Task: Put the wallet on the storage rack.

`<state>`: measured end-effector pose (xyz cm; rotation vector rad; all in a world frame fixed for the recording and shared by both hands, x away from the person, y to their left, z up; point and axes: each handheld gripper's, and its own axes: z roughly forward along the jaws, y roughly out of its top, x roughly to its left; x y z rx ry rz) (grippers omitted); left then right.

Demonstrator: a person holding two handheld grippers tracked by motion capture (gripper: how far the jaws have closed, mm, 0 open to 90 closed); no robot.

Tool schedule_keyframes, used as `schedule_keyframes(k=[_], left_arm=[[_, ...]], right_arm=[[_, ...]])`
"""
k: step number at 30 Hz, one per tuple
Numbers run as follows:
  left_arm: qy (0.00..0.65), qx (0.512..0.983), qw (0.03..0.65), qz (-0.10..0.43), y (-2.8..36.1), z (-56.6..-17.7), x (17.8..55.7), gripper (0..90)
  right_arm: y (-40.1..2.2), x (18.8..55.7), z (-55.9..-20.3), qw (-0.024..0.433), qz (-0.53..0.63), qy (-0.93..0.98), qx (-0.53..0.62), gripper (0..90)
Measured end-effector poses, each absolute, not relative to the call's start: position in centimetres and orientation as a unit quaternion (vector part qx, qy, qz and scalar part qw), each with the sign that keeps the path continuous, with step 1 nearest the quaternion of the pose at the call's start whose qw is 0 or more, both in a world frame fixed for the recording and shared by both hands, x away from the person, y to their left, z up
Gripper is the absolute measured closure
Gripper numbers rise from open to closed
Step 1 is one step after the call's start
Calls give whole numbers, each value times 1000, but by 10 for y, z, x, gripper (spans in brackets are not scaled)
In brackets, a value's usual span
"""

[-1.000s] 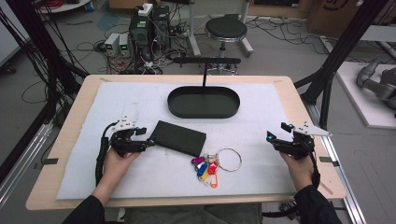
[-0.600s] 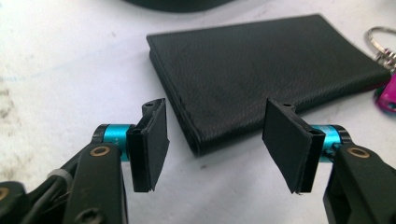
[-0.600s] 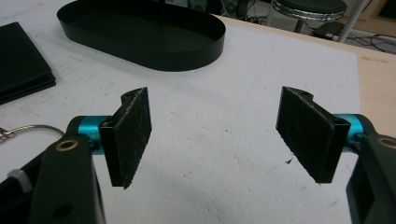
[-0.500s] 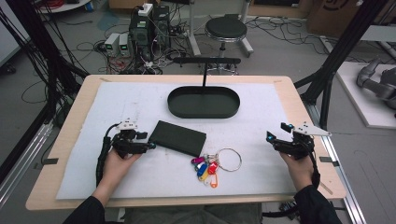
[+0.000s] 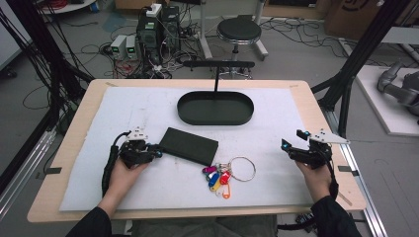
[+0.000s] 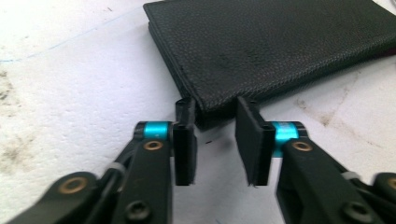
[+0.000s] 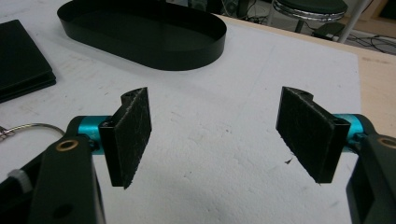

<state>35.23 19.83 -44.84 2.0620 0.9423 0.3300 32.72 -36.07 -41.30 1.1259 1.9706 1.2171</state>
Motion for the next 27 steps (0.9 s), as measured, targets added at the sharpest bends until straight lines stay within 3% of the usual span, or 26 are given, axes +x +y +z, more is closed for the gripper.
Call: schedule_keyframes(k=[7, 10, 17, 18, 19, 22, 27], left_arm=[[379, 802, 445, 121, 201, -439, 351, 792], [377, 786, 474, 123, 204, -430, 348, 900], [376, 786, 475, 124, 197, -426, 348, 896], [381, 787, 468, 128, 196, -428, 350, 856], [385, 786, 467, 127, 197, -429, 351, 746], [408, 769, 477, 124, 199, -432, 356, 643], [434, 757, 477, 106, 197, -439, 366, 601]], right_arm=[[-359, 328, -413, 280, 453, 737, 417, 270], [-357, 328, -414, 280, 452, 737, 417, 269], [-347, 327, -412, 282, 454, 743, 402, 271], [-346, 327, -412, 280, 454, 745, 400, 271], [-344, 327, -412, 281, 454, 746, 397, 271], [-343, 327, -413, 281, 453, 747, 397, 271], [-341, 328, -413, 282, 451, 748, 396, 272]])
